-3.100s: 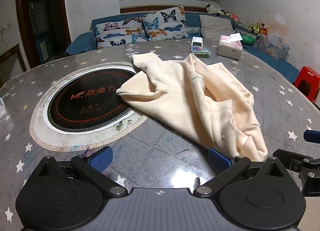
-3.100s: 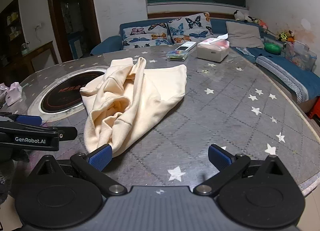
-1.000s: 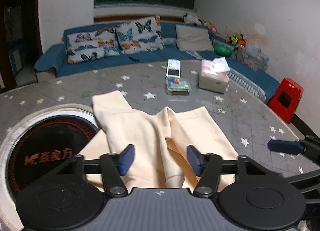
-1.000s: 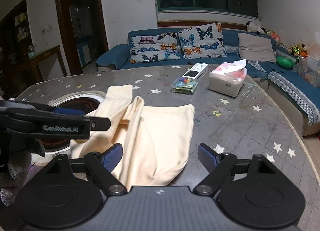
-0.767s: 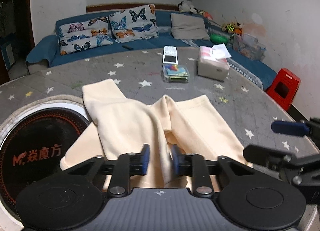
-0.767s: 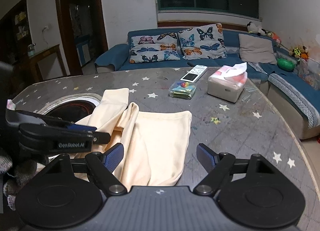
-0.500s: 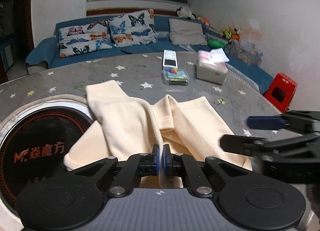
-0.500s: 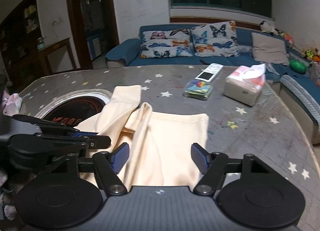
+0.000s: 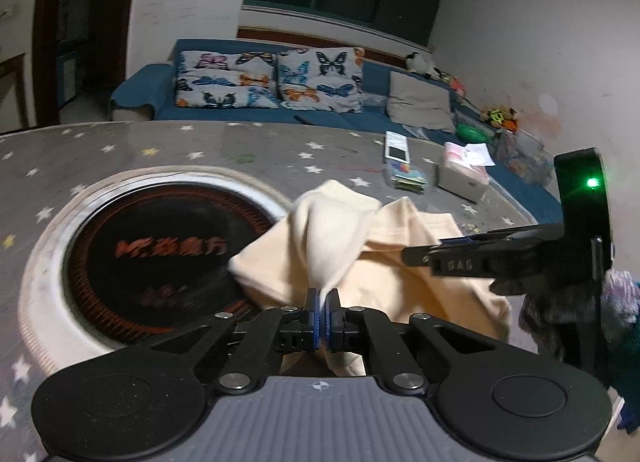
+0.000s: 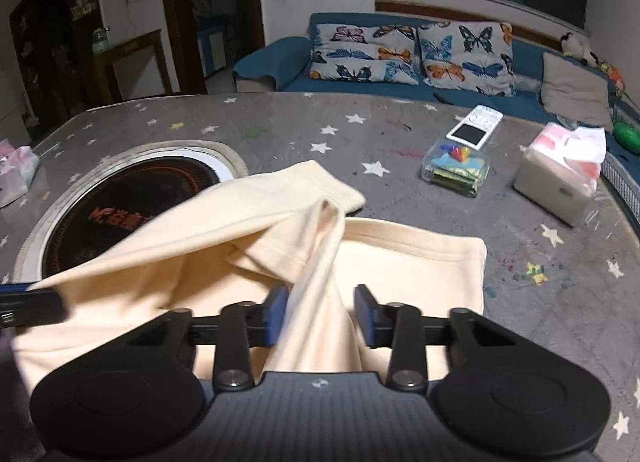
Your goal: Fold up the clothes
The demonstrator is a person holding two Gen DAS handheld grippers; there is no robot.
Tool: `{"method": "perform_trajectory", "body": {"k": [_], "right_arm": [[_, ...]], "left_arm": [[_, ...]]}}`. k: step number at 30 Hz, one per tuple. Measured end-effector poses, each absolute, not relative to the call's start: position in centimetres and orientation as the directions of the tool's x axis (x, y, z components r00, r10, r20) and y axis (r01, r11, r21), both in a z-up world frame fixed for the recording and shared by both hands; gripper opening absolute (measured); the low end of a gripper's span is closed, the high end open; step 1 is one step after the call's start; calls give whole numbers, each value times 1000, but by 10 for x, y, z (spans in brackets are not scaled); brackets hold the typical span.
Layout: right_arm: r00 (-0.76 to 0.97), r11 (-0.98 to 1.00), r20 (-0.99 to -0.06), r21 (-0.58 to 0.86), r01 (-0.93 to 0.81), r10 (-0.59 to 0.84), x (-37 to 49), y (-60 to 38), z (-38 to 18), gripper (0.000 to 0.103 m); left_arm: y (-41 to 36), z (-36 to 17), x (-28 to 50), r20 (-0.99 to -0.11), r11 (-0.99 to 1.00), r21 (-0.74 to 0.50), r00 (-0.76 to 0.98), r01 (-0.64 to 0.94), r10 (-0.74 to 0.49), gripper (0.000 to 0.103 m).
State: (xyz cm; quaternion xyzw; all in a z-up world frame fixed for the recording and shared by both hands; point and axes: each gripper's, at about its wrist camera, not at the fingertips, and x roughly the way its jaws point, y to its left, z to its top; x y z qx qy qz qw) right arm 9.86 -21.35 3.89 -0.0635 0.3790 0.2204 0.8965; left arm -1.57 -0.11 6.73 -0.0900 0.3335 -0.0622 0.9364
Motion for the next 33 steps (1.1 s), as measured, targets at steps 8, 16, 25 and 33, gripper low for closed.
{"method": "perform_trajectory", "body": {"k": [8, 16, 25, 33], "right_arm": [[707, 935, -645, 33, -353, 290, 72, -253, 57, 6], [788, 990, -604, 7, -138, 114, 12, -328, 66, 4], [703, 996, -711, 37, 82, -31, -40, -403, 27, 31], [739, 999, -674, -39, -1, -26, -54, -393, 39, 65]], "left_arm": [[17, 60, -44, -625, 980, -197, 766, 30, -149, 3], [26, 55, -62, -632, 982, -188, 764, 13, -131, 3], [26, 52, -69, -641, 986, -169, 758, 14, -120, 3], [19, 59, -69, -629, 988, -150, 769, 29, -118, 5]]}}
